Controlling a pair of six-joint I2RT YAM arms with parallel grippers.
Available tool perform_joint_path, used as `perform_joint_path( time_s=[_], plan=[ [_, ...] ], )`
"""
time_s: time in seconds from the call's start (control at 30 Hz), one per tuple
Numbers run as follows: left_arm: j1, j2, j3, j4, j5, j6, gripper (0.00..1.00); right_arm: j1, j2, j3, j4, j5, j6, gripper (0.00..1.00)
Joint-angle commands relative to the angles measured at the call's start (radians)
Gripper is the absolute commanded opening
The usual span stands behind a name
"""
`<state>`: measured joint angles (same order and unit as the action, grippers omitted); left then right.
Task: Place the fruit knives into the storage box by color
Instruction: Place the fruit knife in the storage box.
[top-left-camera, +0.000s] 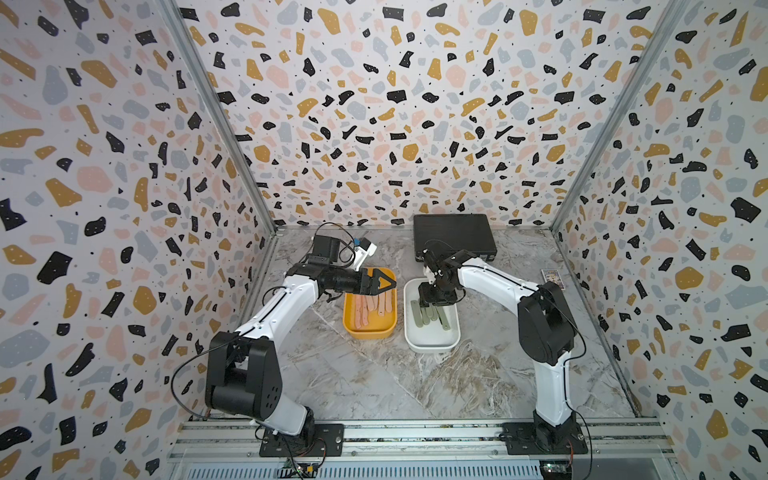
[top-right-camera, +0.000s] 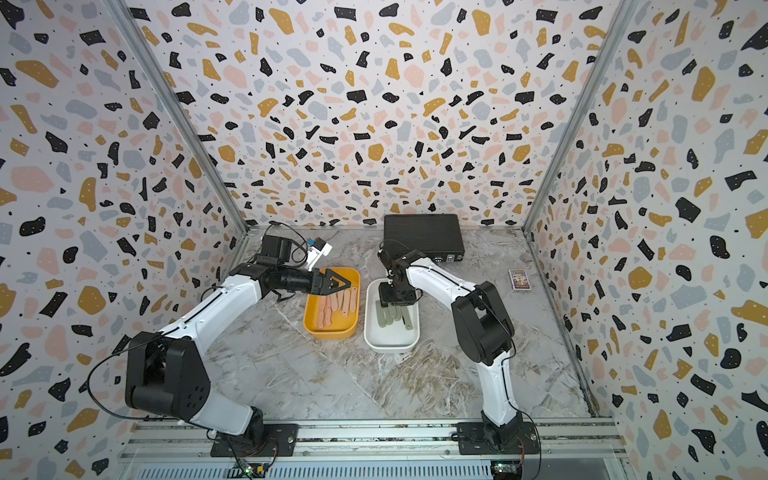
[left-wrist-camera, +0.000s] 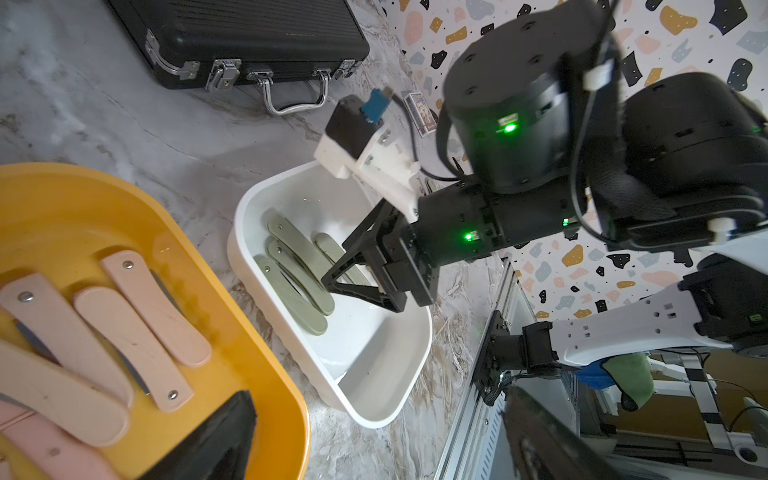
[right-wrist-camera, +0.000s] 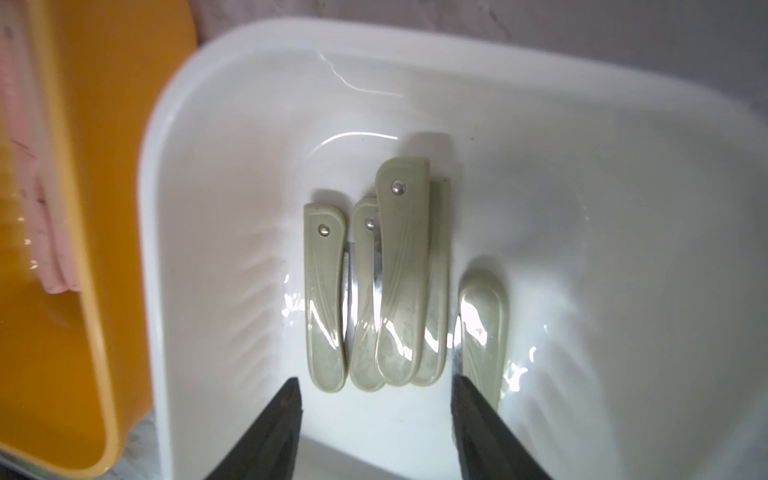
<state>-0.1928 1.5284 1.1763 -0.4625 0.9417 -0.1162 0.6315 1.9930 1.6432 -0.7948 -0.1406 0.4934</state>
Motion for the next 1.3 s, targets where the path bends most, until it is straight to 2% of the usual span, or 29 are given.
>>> perform_joint_path(
  time_s=[0.0, 0.27, 0.67, 0.83, 1.03, 1.27],
  plan=[
    [0.0, -0.021, -0.012, 0.013, -0.001, 0.017, 0.94, -0.019, -0.114, -0.033, 0.021, 0.039, -0.001, 0.62],
    [-0.021, -0.057, -0.017, 0.022, -0.003, 0.011, 0.94, -0.101, -0.268, -0.157, 0.029, 0.067, -0.036, 0.63],
    [-0.189, -0.033, -0.003, -0.001, -0.052, 0.06, 0.94, -0.335, -0.46, -0.321, -0.038, 0.127, -0.111, 0.64],
    [-0.234, -0.021, 0.003, -0.008, -0.058, 0.073, 0.94, -0.434, -0.484, -0.388, -0.05, 0.198, -0.118, 0.69],
    [-0.238, -0.026, 0.004, -0.009, -0.063, 0.083, 0.94, -0.564, -0.454, -0.438, -0.044, 0.241, -0.126, 0.69],
    [-0.238, -0.026, 0.003, -0.01, -0.061, 0.087, 0.94, -0.655, -0.432, -0.531, 0.053, 0.242, -0.096, 0.69]
  ],
)
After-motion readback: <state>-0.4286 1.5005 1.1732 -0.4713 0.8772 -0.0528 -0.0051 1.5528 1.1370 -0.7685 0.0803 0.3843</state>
